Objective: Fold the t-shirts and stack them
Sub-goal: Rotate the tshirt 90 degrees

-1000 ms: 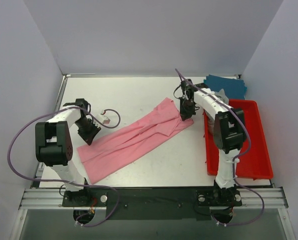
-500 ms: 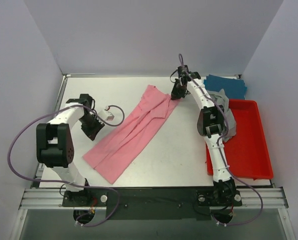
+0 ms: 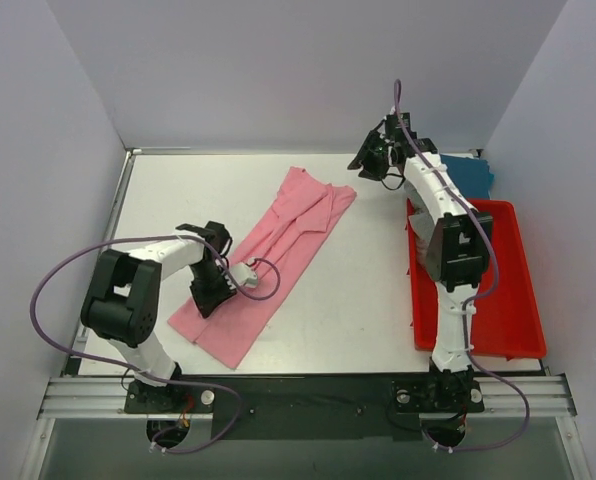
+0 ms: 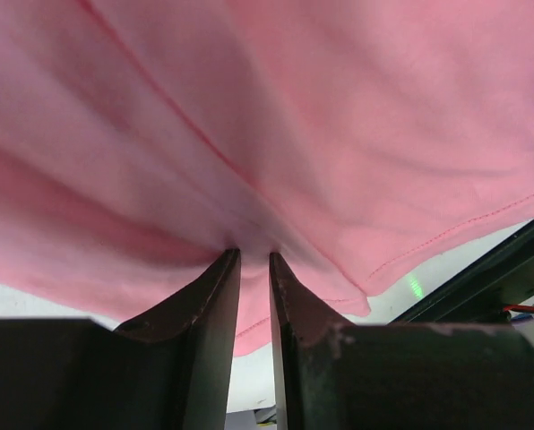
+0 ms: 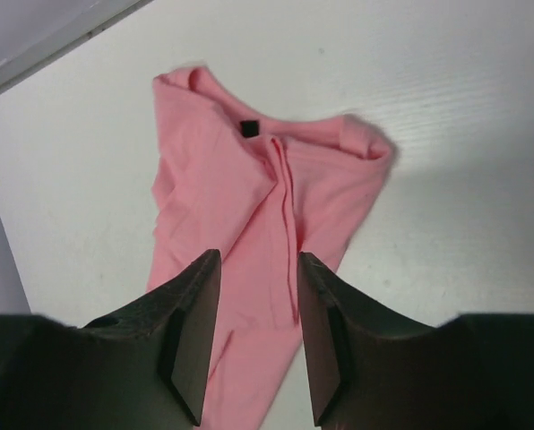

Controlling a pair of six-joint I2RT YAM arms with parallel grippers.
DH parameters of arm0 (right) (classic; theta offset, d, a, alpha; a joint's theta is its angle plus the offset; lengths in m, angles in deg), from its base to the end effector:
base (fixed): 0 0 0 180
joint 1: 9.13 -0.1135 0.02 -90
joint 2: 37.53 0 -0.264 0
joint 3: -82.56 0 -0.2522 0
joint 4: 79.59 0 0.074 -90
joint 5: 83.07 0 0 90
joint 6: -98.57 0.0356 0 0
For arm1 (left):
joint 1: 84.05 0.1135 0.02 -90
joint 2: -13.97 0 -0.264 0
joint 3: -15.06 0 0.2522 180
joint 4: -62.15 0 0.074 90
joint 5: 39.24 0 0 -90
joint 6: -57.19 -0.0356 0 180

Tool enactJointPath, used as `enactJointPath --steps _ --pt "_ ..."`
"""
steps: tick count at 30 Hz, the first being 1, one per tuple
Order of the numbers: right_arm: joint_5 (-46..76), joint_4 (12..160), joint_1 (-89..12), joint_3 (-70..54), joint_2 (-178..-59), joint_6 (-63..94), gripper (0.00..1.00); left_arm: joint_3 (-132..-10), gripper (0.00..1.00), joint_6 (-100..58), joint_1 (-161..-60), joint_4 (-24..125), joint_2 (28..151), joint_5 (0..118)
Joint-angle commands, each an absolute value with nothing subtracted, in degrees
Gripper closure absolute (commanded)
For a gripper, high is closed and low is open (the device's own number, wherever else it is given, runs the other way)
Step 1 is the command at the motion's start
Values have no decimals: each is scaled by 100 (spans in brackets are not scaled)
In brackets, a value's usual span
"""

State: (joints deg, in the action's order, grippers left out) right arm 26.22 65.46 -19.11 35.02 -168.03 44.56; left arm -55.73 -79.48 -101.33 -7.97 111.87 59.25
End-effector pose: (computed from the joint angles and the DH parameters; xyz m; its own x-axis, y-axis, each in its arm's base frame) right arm 0.5236 0.1041 0.2643 -0.6904 0.4417 -0.5730 -0.0380 0.7687 0.6384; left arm 0.2534 -0.0843 0.1517 -0.4492 0.8932 -0.0202 0.8785 0.4375 -0.1920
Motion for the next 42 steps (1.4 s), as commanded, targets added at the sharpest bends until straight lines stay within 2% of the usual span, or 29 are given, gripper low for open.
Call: enactJointPath --steps 1,6,11,13,14,17,18,19,20,22,25,28,33,34,35,36,37,39,42 --pt "1959 6617 -2029 2559 -15979 4802 61 -5231 70 -7904 -10749 -637 11108 5946" --pt "2161 6029 -2073 3277 -17013 5435 54 -5275 69 -7764 -11550 -680 11012 6420" --pt "2003 5852 -2047 3621 -17613 5805 52 -5433 64 -7658 -11622 -812 10766 6578" --pt "2073 5870 -2047 3734 -17779 5779 52 -5538 51 -7719 -11508 -1093 10582 6850" --pt "2152 5870 -2056 3848 -17842 5788 54 -5565 46 -7772 -11438 -1285 10425 6973" --pt "2275 5931 -2091 4086 -18227 5893 62 -5784 41 -8008 -11201 -1532 10081 7062" --pt "2423 5975 -2117 4208 -18325 5928 71 -5881 39 -8114 -11008 -1777 9985 7158" --pt "2547 6071 -2126 4279 -18500 6024 77 -6047 39 -8167 -10780 -1866 9879 7202" --pt "2591 6115 -2126 4462 -18588 6103 88 -6153 38 -8281 -10630 -2050 9800 7290" --pt "2750 6431 -2118 4595 -18756 6332 100 -6408 37 -8587 -10287 -2270 9606 7474" --pt "2750 7352 -2021 4753 -18818 6692 100 -6471 30 -9107 -10145 -2526 9308 7764" --pt "2654 8047 -1828 5280 -18958 6817 100 -6191 29 -9433 -10224 -2308 9096 8046" --pt "2415 9313 -1722 5686 -19038 6396 100 -5417 29 -9477 -10794 -860 8788 8108" --pt "2355 9254 -1783 5860 -19133 6064 97 -5303 29 -9512 -10883 -761 8814 8108" --pt "2328 9175 -1818 6097 -19160 5817 83 -5232 29 -9573 -10927 -664 8884 8099" --pt "2311 9192 -1897 6082 -19074 5501 74 -5170 29 -9617 -10954 -646 8911 8125" --pt "2302 9244 -1924 5821 -18986 5420 55 -5109 29 -9705 -10954 -637 8981 8186" --pt "2363 9184 -1959 5434 -18591 5270 46 -5012 28 -9985 -10989 -698 9051 8231" --pt "1926 7957 -1968 4514 -17619 4980 43 -4871 28 -10329 -11085 -646 9043 8152"
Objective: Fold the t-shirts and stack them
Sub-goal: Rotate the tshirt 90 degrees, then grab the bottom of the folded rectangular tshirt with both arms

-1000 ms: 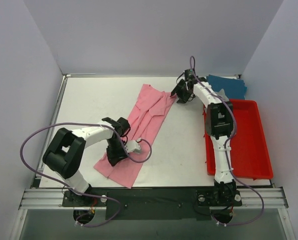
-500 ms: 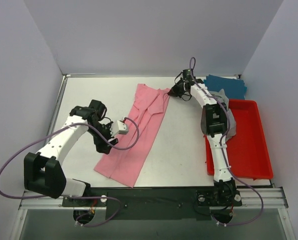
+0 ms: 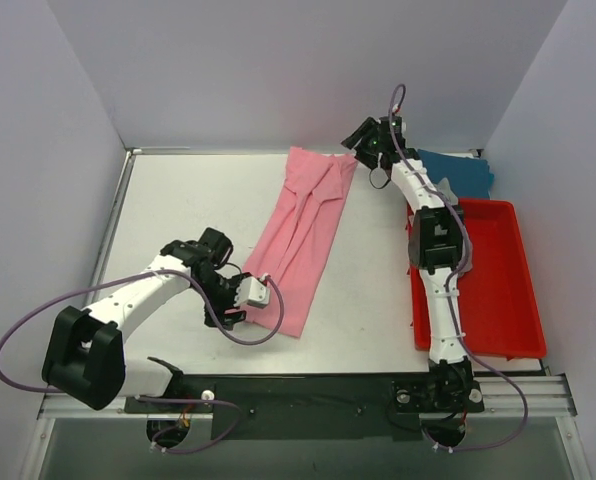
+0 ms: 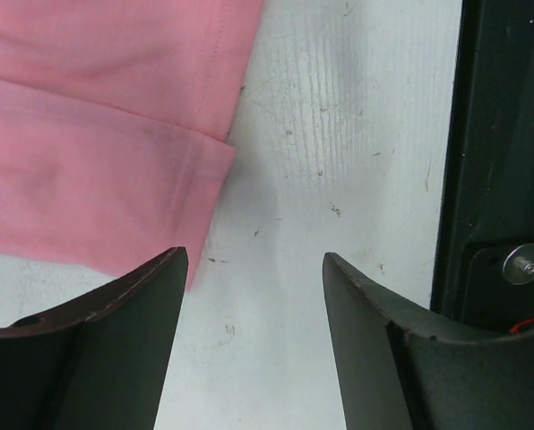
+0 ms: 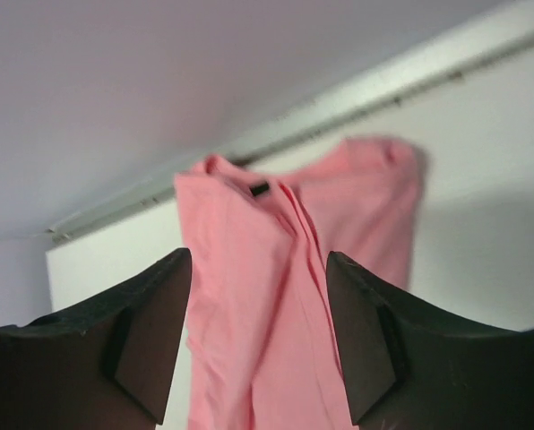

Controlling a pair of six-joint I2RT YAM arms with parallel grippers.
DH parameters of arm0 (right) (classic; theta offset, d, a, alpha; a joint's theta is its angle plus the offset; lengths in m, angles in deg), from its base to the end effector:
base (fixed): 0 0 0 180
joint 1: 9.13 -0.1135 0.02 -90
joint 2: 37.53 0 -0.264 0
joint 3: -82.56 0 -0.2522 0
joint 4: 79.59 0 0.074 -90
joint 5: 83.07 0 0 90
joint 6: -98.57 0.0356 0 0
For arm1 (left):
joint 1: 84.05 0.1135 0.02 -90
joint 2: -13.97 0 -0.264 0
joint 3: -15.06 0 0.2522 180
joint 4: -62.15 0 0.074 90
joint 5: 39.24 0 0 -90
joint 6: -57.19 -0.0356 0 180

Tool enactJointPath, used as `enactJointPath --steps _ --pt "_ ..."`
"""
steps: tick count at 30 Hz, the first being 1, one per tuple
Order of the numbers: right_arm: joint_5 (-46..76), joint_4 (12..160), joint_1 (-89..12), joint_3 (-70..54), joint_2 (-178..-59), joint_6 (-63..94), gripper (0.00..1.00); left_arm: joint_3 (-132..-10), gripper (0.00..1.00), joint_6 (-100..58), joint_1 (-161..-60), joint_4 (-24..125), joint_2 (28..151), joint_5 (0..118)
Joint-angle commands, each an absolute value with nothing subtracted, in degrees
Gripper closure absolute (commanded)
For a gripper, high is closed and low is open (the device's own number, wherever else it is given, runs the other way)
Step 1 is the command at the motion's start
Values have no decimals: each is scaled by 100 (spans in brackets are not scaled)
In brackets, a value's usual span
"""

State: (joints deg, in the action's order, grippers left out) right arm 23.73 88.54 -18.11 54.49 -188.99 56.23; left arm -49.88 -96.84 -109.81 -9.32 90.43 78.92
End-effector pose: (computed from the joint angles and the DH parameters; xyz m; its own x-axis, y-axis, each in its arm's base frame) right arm 0.6010 0.1054 0.2203 -0.4488 0.6455 -0.6180 -0.1448 0.6299 0.7631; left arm 0.1892 -0.1099 0.2152 -0.0003 0.8802 -0.4746 0.9941 -0.0511 -0.0954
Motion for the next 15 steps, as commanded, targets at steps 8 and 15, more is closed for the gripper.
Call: enactJointPath --steps 8,15 --pt "1789 5758 -2881 286 -14153 3706 41 -3923 27 -9645 -11586 240 8193 7740" --pt "1978 5359 -4698 -2162 -12622 4863 42 -3193 28 -7985 -12148 1436 7163 7133"
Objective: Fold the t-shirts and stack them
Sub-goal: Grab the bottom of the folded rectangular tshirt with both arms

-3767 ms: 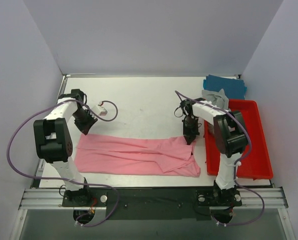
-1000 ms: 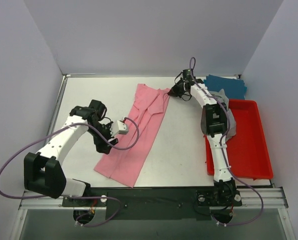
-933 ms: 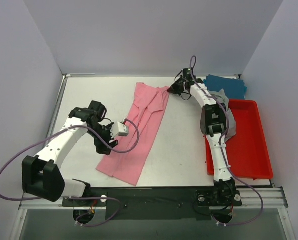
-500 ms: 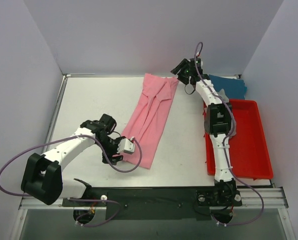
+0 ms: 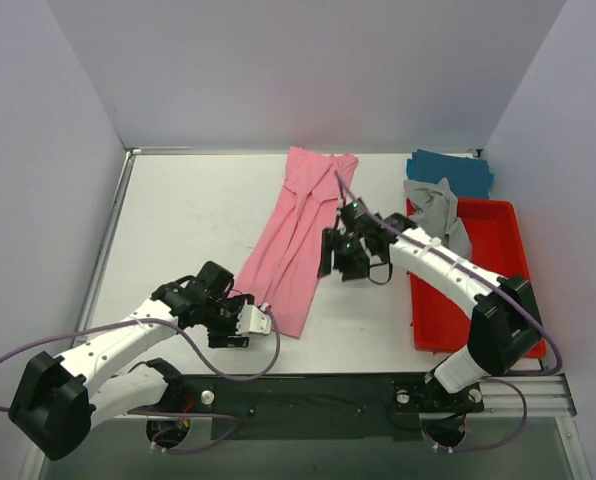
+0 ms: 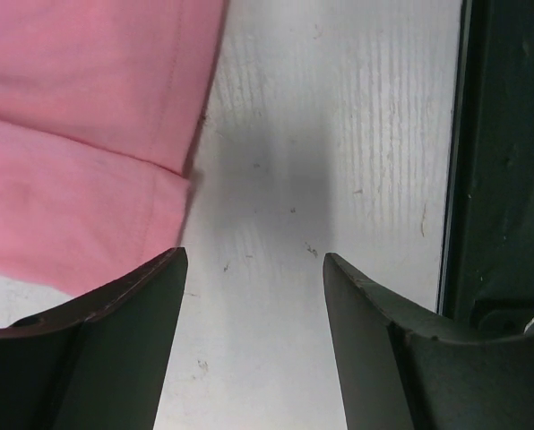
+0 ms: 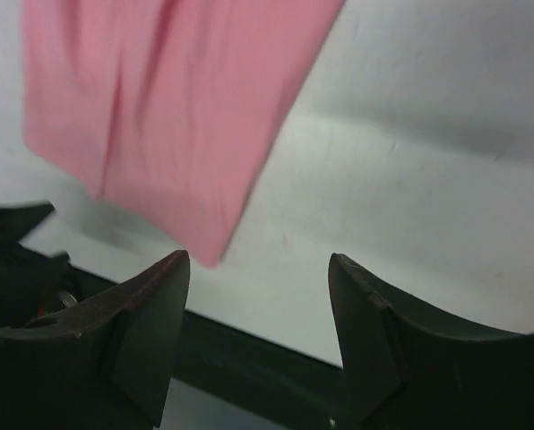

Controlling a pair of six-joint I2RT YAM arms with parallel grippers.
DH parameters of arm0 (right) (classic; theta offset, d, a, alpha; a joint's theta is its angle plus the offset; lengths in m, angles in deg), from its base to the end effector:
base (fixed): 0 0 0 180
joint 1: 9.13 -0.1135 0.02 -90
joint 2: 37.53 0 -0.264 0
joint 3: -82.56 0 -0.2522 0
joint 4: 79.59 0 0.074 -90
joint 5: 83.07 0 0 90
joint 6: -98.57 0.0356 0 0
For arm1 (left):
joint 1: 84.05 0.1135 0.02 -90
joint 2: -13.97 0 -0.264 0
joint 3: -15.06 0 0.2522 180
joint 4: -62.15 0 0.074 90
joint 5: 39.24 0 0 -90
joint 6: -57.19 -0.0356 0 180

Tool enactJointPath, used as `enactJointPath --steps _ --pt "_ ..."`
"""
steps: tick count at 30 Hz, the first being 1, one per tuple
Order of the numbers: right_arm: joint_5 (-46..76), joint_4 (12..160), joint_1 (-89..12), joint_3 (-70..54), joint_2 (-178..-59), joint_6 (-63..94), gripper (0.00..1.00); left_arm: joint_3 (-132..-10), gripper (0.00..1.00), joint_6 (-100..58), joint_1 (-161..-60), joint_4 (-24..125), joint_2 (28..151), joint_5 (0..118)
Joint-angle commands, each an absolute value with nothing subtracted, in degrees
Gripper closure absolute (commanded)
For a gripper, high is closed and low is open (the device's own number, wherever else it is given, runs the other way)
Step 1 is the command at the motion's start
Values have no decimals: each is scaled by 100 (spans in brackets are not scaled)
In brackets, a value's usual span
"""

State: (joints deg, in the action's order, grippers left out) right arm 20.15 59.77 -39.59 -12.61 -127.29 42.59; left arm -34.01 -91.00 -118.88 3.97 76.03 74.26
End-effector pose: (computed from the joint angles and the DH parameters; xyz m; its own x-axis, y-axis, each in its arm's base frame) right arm 0.2943 0.1825 0.2782 -0.8635 0.1240 -0.4889 -0.1790 0.8308 0.5270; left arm 0.1367 -0.1124 0.1891 0.1254 0.8622 -0.4909 0.9920 -0.1013 0.0753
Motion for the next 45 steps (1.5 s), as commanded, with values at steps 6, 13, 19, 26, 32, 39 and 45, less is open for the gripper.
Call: enactJointPath --steps 6,13,19,26,32,39,45 --pt "2747 6421 -5518 -2356 -13279 5479 45 -2788 28 -7113 -12684 1824 6119 6772" --pt "3339 6670 -5730 -2207 -14387 5621 57 -2357 26 -7069 -13072 2035 5229 6069" --pt "3120 6986 -5309 -2812 -13933 5805 100 -2340 26 -7148 -13142 1956 5132 6148" --pt "3014 6583 -4728 -4384 -12587 5683 100 -2374 24 -8217 -13564 1596 5579 6403" --pt "3277 6151 -4596 -5186 -11752 5436 100 -2743 23 -9064 -14327 2157 6976 6605" --pt "3119 5720 -4543 -5309 -11005 5383 70 -2902 23 -9424 -14469 2897 7917 6973" --pt "3207 6264 -4631 -5414 -11136 5708 60 -2972 42 -9556 -14478 2827 8155 7115"
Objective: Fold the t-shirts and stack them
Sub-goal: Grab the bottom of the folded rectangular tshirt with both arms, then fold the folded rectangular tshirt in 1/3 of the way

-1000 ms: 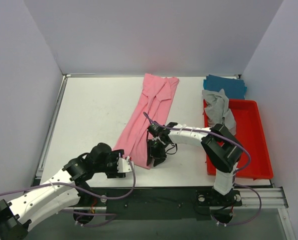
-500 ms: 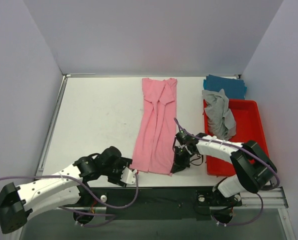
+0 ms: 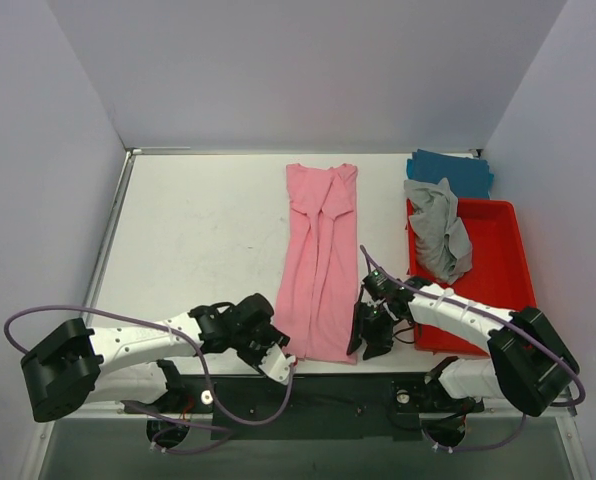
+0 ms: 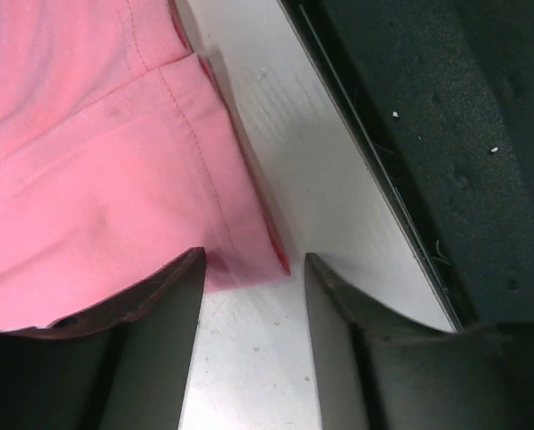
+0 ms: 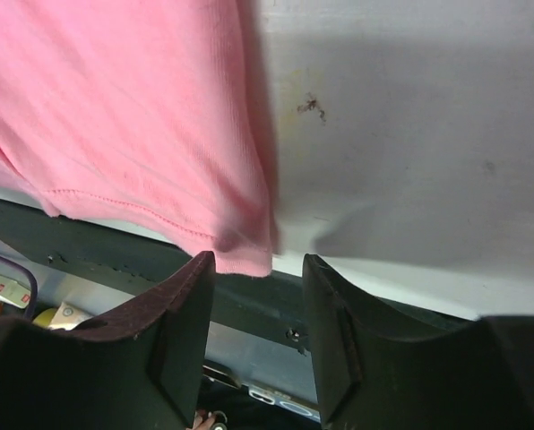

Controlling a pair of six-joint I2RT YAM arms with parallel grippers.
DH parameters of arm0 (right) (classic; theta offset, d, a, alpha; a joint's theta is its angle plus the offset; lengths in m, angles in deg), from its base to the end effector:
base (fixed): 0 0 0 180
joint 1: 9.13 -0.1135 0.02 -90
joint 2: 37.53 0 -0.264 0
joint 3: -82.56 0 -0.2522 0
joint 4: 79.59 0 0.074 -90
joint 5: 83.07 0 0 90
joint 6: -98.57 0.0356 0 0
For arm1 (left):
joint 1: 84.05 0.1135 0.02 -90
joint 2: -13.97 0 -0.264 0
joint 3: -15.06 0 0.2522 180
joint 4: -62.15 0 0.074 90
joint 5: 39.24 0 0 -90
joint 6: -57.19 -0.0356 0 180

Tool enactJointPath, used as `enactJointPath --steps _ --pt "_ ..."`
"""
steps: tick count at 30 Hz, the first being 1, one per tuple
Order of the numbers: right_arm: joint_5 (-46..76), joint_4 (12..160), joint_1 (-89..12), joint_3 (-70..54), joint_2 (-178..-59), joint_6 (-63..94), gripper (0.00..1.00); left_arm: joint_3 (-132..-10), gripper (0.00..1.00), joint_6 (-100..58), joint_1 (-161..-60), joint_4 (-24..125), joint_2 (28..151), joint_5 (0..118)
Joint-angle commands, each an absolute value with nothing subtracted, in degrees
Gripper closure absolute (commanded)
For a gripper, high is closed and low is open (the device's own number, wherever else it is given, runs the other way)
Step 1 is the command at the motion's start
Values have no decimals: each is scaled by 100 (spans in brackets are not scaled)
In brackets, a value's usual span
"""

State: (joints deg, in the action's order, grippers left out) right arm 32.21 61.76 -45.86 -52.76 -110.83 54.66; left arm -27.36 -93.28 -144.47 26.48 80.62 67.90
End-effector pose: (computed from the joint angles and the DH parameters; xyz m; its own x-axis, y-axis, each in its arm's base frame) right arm 0.1565 0.1357 0.1476 -0.9975 0.0685 0.0158 0.0658 0.8316 0.5515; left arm 0.0894 -0.1787 0.1589 0.5761 0.6694 -0.4690 0.8172 -0.4855 0.3107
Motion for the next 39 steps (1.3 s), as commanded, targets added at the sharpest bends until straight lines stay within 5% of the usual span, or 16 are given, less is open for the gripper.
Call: enactJointPath --steps 1,2,5,7,8,17,31,39 --pt "3259 6448 -4666 -5449 -11171 5822 60 -2964 50 -9539 -14478 2852 8164 7106" --pt "3277 6519 -4727 -5458 -11180 5910 60 -2938 53 -9547 -14478 2879 8173 7106" --pt "3339 6757 -4929 -5397 -11451 6025 64 -2841 89 -9530 -14478 3106 8156 7124" --pt "3339 6784 -5096 -5362 -11627 6069 84 -2805 100 -9495 -14478 3177 8138 7106" --pt "3313 6775 -5149 -5353 -11628 6069 100 -2840 100 -9408 -14478 3178 8147 7062" --pt "3075 5694 -4579 -4608 -10415 5938 100 -4237 100 -6948 -13961 2695 8093 6868" --pt "3901 5211 -2549 -1935 -12989 4268 100 -6135 100 -5433 -11851 4224 10394 6746" --pt "4156 4982 -2135 -775 -14246 3942 100 -6707 100 -5549 -11674 4136 11195 6860"
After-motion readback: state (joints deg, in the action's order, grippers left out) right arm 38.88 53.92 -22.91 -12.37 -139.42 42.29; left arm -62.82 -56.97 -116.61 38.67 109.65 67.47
